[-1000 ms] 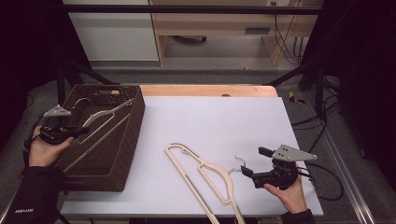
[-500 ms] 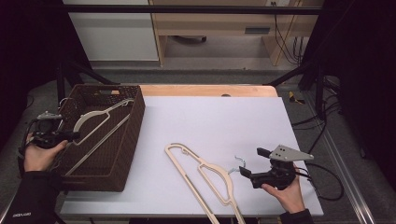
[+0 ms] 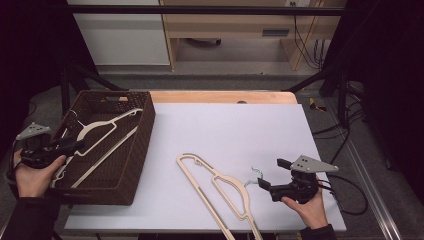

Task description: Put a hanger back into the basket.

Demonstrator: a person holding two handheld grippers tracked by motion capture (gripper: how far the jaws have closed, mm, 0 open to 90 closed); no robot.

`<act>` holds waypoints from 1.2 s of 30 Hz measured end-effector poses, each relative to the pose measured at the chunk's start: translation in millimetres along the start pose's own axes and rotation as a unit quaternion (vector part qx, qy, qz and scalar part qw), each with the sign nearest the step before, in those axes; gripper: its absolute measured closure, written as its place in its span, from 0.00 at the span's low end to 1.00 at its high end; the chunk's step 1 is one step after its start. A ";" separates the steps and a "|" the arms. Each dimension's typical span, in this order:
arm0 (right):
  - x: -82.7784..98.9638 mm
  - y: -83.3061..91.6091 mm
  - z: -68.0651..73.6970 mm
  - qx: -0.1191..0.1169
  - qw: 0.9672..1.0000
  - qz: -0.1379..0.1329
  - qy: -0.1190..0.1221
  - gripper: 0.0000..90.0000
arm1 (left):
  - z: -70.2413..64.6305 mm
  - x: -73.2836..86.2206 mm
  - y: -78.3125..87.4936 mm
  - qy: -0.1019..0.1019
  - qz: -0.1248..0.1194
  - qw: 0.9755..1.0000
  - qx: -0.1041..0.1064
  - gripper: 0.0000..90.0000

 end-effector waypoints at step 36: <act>37.0 6.7 40.2 0.018 0.991 0.130 -0.011 0.13 | -196.7 34.4 -39.1 -0.105 -0.047 0.970 0.212 0.09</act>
Point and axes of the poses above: each handheld gripper's, and its own axes: y roughly backward along the jaws, x roughly out of its underside, z roughly to its left, the point moved 1 cm from there along -y, roughly forward along the jaws
